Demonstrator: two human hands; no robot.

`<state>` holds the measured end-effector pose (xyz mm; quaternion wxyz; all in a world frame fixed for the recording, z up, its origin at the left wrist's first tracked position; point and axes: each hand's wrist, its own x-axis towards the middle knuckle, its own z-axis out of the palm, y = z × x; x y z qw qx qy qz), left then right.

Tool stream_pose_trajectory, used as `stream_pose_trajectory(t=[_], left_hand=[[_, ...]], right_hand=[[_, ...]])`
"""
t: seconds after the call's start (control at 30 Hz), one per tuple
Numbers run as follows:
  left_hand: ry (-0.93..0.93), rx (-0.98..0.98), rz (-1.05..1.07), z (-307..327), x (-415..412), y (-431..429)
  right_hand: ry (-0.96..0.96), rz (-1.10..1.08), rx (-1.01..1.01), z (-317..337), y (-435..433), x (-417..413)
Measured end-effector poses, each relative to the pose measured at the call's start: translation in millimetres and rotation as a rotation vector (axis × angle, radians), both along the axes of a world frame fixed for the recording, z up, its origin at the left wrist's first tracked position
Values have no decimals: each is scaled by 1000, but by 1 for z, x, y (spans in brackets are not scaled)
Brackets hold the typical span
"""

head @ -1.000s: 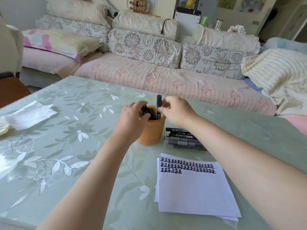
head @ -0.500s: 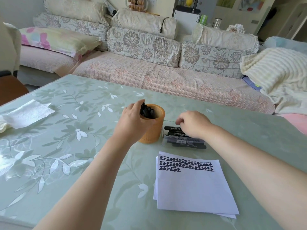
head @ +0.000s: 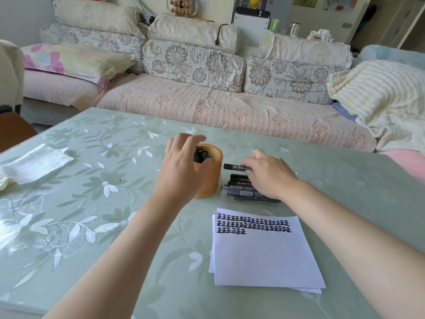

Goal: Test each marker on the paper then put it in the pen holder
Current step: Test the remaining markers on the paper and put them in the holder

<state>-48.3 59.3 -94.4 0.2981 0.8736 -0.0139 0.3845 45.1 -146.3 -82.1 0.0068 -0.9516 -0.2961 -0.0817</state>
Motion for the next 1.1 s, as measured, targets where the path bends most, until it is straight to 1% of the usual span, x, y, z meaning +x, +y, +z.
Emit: stream_pose_trajectory(t=[0.1, 0.2, 0.27, 0.4, 0.57, 0.67, 0.73, 0.83, 0.9, 0.93, 0.97, 1.03, 1.1], left_hand=[[-33, 119, -116, -3, -6, -14], [41, 274, -225, -11, -13, -28], [101, 322, -280, -18, -18, -35], [168, 332, -361, -26, -21, -46], [209, 278, -388, -31, -22, -53], [231, 214, -402, -31, -24, -60], [239, 253, -442, -30, -27, -68], [224, 316, -456, -28, -33, -79], [211, 281, -428, -26, -34, -81], [198, 257, -401, -25, -34, -80], [179, 229, -368, -24, -34, -79], [150, 190, -314, -23, -32, -74], [168, 210, -301, -24, -33, -71]], right_hand=[[48, 19, 67, 5, -8, -25], [151, 26, 169, -2, -19, -48], [242, 29, 285, -8, -28, -62], [333, 27, 547, -20, -47, -84], [446, -90, 931, -23, -62, -89], [594, -128, 1160, -21, -64, -85], [692, -110, 1272, -23, -63, -83], [782, -31, 1386, -23, -61, -80], [779, -19, 1355, -21, -64, -77], [758, -22, 1285, -21, -67, -75], [725, -22, 1180, -23, -70, -73], [623, -30, 877, -27, -74, -72], [542, -45, 589, -29, -76, -75]])
